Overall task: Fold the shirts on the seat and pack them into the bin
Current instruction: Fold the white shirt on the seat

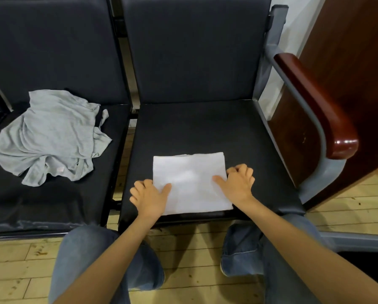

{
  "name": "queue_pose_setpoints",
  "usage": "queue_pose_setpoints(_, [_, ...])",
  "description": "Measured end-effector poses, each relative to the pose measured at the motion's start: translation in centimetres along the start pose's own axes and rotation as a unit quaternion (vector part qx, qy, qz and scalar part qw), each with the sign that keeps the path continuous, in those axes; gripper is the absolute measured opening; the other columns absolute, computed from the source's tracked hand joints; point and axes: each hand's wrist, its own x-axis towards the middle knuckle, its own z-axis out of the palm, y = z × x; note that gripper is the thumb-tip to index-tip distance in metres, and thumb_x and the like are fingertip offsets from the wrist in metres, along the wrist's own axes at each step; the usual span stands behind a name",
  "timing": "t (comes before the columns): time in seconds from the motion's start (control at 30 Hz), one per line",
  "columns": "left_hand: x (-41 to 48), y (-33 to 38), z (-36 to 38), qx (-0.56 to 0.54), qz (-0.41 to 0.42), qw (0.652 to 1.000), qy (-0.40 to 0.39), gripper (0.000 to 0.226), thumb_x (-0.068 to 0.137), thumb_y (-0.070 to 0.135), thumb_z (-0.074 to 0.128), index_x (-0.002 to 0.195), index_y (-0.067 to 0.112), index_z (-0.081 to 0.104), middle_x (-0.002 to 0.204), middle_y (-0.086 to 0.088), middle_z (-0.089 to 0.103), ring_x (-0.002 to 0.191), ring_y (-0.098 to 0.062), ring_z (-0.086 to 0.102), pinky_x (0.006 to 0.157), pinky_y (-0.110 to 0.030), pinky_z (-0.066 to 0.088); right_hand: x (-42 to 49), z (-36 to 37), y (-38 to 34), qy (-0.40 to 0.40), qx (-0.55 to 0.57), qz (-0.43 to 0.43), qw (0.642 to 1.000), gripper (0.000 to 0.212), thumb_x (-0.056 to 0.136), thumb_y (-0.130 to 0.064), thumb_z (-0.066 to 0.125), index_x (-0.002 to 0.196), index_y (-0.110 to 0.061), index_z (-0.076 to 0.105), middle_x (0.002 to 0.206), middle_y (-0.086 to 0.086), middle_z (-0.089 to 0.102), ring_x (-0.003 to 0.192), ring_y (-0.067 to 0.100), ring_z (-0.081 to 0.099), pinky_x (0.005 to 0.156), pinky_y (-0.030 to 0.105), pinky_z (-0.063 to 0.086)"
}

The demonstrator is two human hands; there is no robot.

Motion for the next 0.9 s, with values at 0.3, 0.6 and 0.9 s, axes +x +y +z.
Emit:
queue_pose_setpoints(0.3, [-3.4, 0.7, -2.8, -0.178, 0.079, 0.979, -0.059, 0.032, 0.089, 0.027, 0.064, 0.104, 0.013, 0.040, 0.087, 0.002, 0.054, 0.096, -0.028, 0.059, 0.074, -0.031, 0.047, -5.5, -1.5, -0.2, -0.011, 0.265, -0.008, 0.964, 0.014, 0.098, -0.024, 0.047, 0.102, -0.017, 0.035, 0.094, -0.002, 0.048, 0.091, 0.015, 0.047, 0.089, 0.032, 0.041])
queue_pose_setpoints(0.6, [-8.9, 13.2, -7.2, -0.183, 0.319, 0.915, -0.166, 0.038, 0.097, 0.024, 0.051, 0.134, 0.035, 0.048, 0.140, 0.006, 0.044, 0.123, -0.011, 0.042, 0.089, -0.015, 0.032, -10.1, -12.2, 8.6, 0.150, 0.465, -0.080, 0.869, 0.053, 0.100, -0.023, 0.046, 0.146, -0.037, 0.026, 0.141, -0.014, 0.038, 0.123, 0.006, 0.043, 0.103, 0.028, 0.040])
queue_pose_setpoints(0.9, [-16.9, 27.8, 4.5, 0.006, 0.480, 0.799, -0.363, 0.048, 0.100, 0.005, 0.038, 0.141, 0.031, 0.041, 0.154, 0.001, 0.028, 0.138, -0.018, 0.029, 0.107, -0.022, 0.025, -16.8, -14.8, 25.1, 0.282, 0.397, 0.087, 0.869, 0.033, 0.097, -0.023, 0.047, 0.122, -0.046, 0.052, 0.130, -0.005, 0.047, 0.111, 0.019, 0.051, 0.091, 0.042, 0.048])
